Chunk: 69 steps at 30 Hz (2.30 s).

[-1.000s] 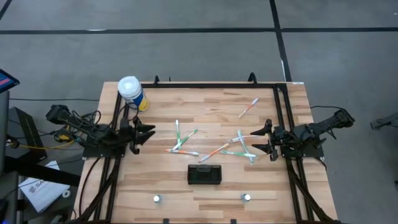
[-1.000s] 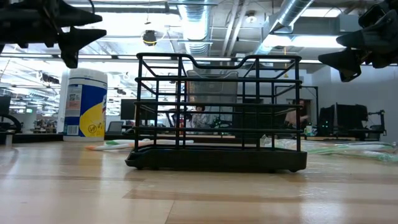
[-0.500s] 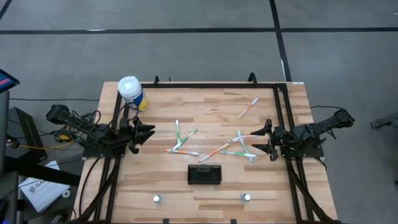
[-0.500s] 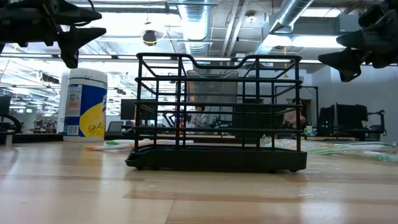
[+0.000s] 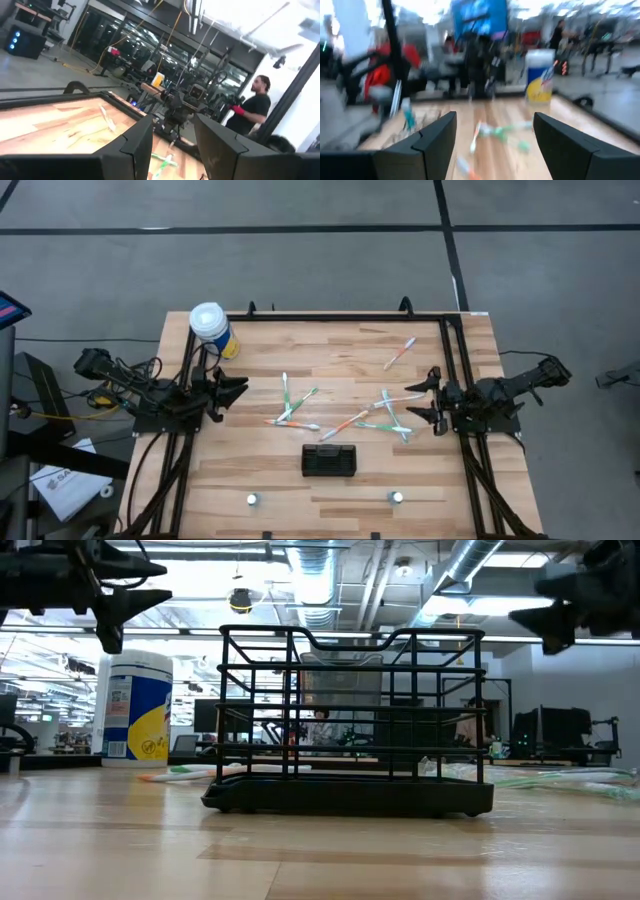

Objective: Pick & Place toothbrushing station
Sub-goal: Put the blue mouthwash into the black wire organizer

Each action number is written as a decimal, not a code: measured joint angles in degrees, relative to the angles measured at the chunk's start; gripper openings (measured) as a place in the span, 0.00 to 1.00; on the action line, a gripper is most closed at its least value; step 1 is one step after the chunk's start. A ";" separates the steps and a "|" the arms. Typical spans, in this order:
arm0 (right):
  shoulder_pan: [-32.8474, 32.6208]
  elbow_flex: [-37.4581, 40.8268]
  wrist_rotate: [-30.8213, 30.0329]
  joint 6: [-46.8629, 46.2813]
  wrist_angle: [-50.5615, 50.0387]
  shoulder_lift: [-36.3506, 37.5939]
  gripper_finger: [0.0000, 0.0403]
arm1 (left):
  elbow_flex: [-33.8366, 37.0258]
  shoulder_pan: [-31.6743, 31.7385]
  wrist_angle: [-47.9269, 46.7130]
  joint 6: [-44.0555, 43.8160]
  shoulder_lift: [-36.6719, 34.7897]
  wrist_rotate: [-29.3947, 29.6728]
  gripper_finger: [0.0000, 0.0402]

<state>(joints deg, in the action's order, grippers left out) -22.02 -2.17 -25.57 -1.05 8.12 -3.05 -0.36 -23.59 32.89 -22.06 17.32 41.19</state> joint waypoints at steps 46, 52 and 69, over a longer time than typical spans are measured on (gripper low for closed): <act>6.04 -51.49 -4.32 -10.50 -6.59 -43.93 0.42 | -44.66 0.24 -24.89 10.76 31.45 -9.67 0.35; 6.36 -74.09 -3.98 -17.54 -49.60 -52.12 0.39 | -58.57 2.58 -46.66 2.90 46.18 -16.34 0.35; -30.33 -56.66 -2.05 -70.53 -58.03 -56.59 0.41 | -67.19 0.41 -52.84 -3.88 66.91 -30.07 0.34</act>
<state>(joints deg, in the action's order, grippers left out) -52.35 -58.83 -27.62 -71.59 -49.90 -59.64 -67.55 -23.18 -19.95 -25.94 84.23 11.13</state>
